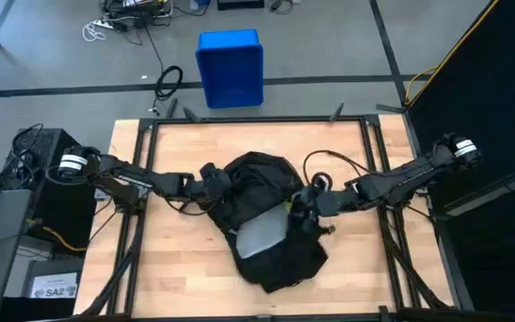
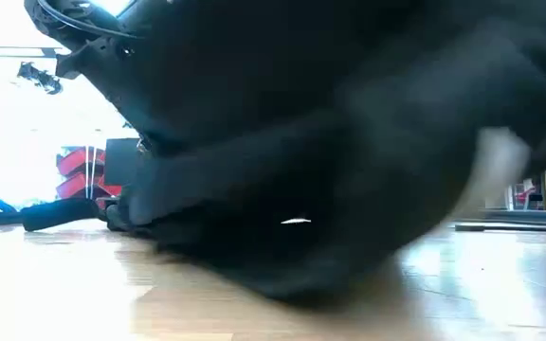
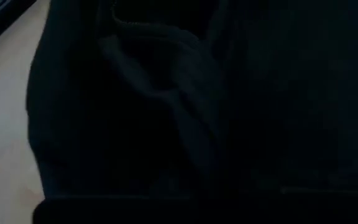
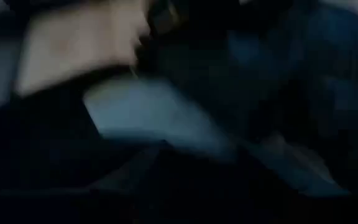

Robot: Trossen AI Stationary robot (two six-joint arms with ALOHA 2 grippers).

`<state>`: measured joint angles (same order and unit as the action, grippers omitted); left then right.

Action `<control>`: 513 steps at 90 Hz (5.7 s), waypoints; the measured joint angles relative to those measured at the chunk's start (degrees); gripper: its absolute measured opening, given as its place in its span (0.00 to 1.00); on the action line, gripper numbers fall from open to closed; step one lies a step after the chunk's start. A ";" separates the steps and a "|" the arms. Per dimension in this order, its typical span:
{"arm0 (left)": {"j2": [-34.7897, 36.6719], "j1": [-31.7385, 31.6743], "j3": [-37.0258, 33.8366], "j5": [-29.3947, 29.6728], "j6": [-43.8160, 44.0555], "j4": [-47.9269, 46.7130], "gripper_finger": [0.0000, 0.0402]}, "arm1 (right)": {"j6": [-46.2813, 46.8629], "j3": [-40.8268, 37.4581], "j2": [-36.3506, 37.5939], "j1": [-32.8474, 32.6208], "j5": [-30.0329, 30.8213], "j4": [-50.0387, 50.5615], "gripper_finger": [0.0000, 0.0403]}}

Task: Unpack backpack
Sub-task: Remove the phone from the backpack

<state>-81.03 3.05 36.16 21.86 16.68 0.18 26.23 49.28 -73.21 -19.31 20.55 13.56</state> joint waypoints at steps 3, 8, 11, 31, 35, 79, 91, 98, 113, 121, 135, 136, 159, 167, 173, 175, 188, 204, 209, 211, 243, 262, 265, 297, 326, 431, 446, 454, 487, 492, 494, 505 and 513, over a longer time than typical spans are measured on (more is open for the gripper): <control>0.00 0.02 0.00 -0.07 0.01 0.32 0.00 | -1.90 0.02 -0.56 -0.13 0.25 -2.99 0.42; 0.00 0.04 0.04 -0.06 0.03 0.77 0.00 | -4.60 0.02 -1.22 -0.15 0.31 -6.62 0.42; 0.00 0.07 0.09 -0.01 0.03 0.87 0.00 | -5.84 0.02 -1.46 -0.15 0.37 -8.07 0.41; 0.00 0.07 0.02 0.45 0.20 1.81 0.00 | -5.64 0.04 -2.85 -0.05 0.83 -13.69 0.41; -0.02 0.07 0.02 0.54 0.12 2.32 0.00 | -5.39 0.04 -4.70 -0.43 -0.27 -16.14 0.41; -0.02 0.15 0.17 0.85 0.56 6.71 0.00 | 2.90 0.26 -25.33 -0.52 0.76 -18.98 0.38; -0.02 0.13 0.13 0.70 0.71 6.06 0.00 | 5.17 0.04 -23.97 -1.19 2.78 -11.83 0.35; -0.02 0.13 0.13 0.05 1.12 5.63 0.00 | 7.14 0.07 -22.15 -1.37 3.40 -7.11 0.34; -0.02 0.13 0.11 -0.38 1.60 5.76 0.00 | 11.51 0.02 -18.82 -2.39 8.27 0.47 0.32; -0.02 0.13 0.07 -1.11 1.60 6.21 0.00 | 11.59 0.02 -17.78 -3.13 13.24 -0.34 0.32; -0.02 0.11 0.04 -2.29 1.60 6.51 0.00 | 11.47 0.00 -17.55 -2.78 18.32 -4.03 0.33; -0.02 0.11 0.04 -2.29 1.60 6.52 0.00 | 11.36 0.00 -17.55 -2.66 18.32 -4.21 0.33; 0.00 0.11 0.04 -2.40 1.51 6.52 0.00 | 7.64 0.00 -17.55 0.48 18.14 -4.50 0.47; 0.00 0.11 0.04 -2.40 1.03 6.59 0.00 | 7.15 0.00 -17.55 1.16 17.71 -4.59 0.54; 0.00 0.11 0.04 -2.38 0.69 6.74 0.00 | 7.13 0.00 -17.55 1.85 17.65 -4.58 0.60; 0.00 0.11 0.04 -2.38 0.61 6.76 0.00 | 7.13 0.00 -17.55 2.10 17.63 -4.57 0.61; 0.66 0.42 0.70 1.49 -2.96 5.17 0.00 | 7.09 0.02 -17.55 3.08 15.95 -4.13 0.70; 3.40 1.22 1.46 6.85 -4.68 5.17 0.00 | 7.18 0.00 -17.55 2.65 14.56 -1.82 0.75; 4.07 1.47 1.46 6.87 -4.70 5.19 0.00 | 7.49 0.00 -17.55 2.40 14.54 -1.47 0.76; 4.36 1.53 1.46 6.87 -4.82 5.28 0.00 | 7.70 0.00 -17.55 2.29 14.52 -1.35 0.76; 4.98 2.27 1.55 7.59 -14.61 5.64 0.15 | 8.73 0.00 -17.55 2.21 14.35 -0.88 0.72; 5.39 2.16 1.55 18.84 -18.83 5.85 0.38 | 8.79 0.00 -17.55 2.21 14.30 -0.94 0.73; 5.60 2.16 1.55 20.99 -19.79 6.51 0.41 | 8.79 0.01 -17.55 2.21 14.30 -0.94 0.73; 9.92 4.68 1.55 26.49 -34.73 21.54 0.56 | 9.75 0.02 -17.57 2.21 14.30 -0.79 0.76; 9.88 8.00 1.55 29.85 -43.58 24.53 0.56 | 9.97 0.02 -17.57 2.21 14.30 -0.68 0.76; -18.44 13.34 20.40 20.02 -35.07 2.30 0.56 | 10.09 0.02 -17.59 2.28 13.93 -0.04 0.78; -20.96 12.85 26.23 26.87 -32.45 -9.67 0.56 | 10.19 0.02 -17.59 2.28 13.08 0.50 0.77; -21.03 12.74 27.33 27.95 -31.51 -12.02 0.56 | 10.31 0.02 -17.59 2.24 12.97 0.56 0.77; -21.03 12.68 27.58 28.26 -28.44 -19.60 0.56 | 11.09 0.02 -17.59 2.14 12.20 0.87 0.77; -20.97 12.66 27.58 25.73 -28.59 -20.29 0.56 | 11.11 0.02 -17.59 2.14 12.02 0.89 0.76; -20.88 12.66 27.58 24.34 -28.86 -20.40 0.56 | 11.11 0.02 -17.59 2.17 11.76 0.89 0.76; -19.71 12.61 27.56 19.03 -30.01 -20.69 0.56 | 11.11 0.02 -17.59 2.14 10.95 1.10 0.77; -18.28 12.68 27.56 17.91 -31.02 -21.89 0.56 | 11.11 0.02 -17.59 2.14 10.76 1.50 0.78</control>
<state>-99.32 15.73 63.72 39.77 -14.34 -21.71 37.34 49.30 -90.80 -17.17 31.31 15.06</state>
